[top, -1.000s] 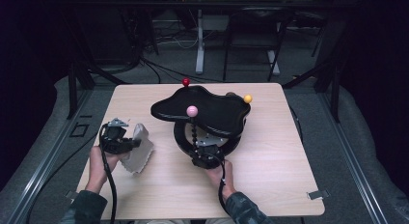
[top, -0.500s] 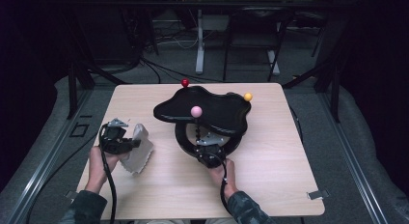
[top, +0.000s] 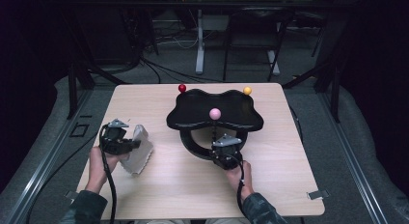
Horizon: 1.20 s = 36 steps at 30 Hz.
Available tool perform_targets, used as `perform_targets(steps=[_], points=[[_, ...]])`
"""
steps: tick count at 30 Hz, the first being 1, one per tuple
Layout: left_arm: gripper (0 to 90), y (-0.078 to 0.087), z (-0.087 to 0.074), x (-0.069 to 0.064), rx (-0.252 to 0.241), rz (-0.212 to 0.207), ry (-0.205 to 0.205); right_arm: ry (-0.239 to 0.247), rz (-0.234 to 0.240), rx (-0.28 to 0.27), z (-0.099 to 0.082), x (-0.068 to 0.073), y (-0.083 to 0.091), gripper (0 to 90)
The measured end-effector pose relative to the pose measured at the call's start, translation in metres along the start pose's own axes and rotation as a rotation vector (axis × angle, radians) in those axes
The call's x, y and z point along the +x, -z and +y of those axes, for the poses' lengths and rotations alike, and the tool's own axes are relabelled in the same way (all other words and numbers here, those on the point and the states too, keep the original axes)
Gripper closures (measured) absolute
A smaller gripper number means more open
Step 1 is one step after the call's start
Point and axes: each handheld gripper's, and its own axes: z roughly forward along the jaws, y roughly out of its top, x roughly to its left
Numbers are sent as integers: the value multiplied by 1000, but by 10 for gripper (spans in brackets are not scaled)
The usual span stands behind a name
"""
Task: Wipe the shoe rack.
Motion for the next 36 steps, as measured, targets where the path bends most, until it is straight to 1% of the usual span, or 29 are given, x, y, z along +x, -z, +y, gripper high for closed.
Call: perform_targets(steps=[1,3,4,7,8,9,10,11,12,13,14,15,17,18,19,20,21,23,24,25,27,28,29,31,32,33,34,35,36], points=[[819,0,0,0,0,-3,2,3,-11,6,-1,-1,2,740],[818,1,0,0,0,-3,-2,0,4,10,-4,-5,6,740],[819,0,0,-1,1,-5,5,-5,-4,24,-6,-8,9,740],[819,0,0,0,2,-2,1,-16,18,48,-8,-16,15,733],[819,0,0,0,2,0,-1,-21,4,53,-9,-18,17,702],[819,-1,0,0,1,0,1,-30,11,59,-10,-21,18,667],[819,-1,0,0,3,-1,1,-64,6,46,-11,-21,17,630],[819,-1,0,-1,3,-1,8,-78,4,43,-11,-22,17,621],[819,-1,0,-1,3,-3,3,-83,2,40,-11,-22,16,615],[819,-1,1,-1,5,-2,-1,-80,-14,43,-10,-19,14,586],[818,-1,0,-2,3,-3,0,-87,-46,55,-8,-16,13,568],[819,-1,0,-2,3,-3,-1,-91,-74,62,-8,-14,11,572],[819,-1,0,-1,0,-1,3,-105,-106,62,-7,-12,8,638],[819,0,0,0,2,0,-1,-117,-94,63,-7,-11,7,688],[819,0,0,0,4,2,0,-109,-65,54,-6,-9,6,741],[819,0,-1,1,2,1,2,-84,-128,68,-5,-7,6,744],[819,0,-1,0,3,0,11,-80,-131,75,-5,-8,6,747],[819,1,-1,1,0,3,0,-89,-77,61,-6,-11,5,749],[819,1,-1,0,-1,2,0,-79,-62,60,-6,-12,5,750],[819,1,-1,0,0,1,3,-58,-76,63,-7,-13,6,750],[819,2,-1,0,-2,1,4,-38,-86,78,-6,-14,8,750],[819,2,-1,1,-3,1,3,-39,-46,86,-7,-18,9,750],[819,2,-1,1,-4,1,3,-29,-6,74,-9,-22,10,751],[819,3,-1,1,-4,2,11,5,-31,109,-10,-26,15,750],[819,3,-1,1,-7,2,11,13,-24,120,-11,-29,18,750],[819,3,-1,1,-10,4,10,23,-9,118,-12,-33,19,749],[819,3,-1,1,-12,2,13,24,3,114,-14,-36,21,747],[819,3,-1,1,-12,3,9,10,-9,119,-15,-39,23,740],[819,3,-1,1,-13,4,10,-16,-26,125,-16,-43,24,698]])
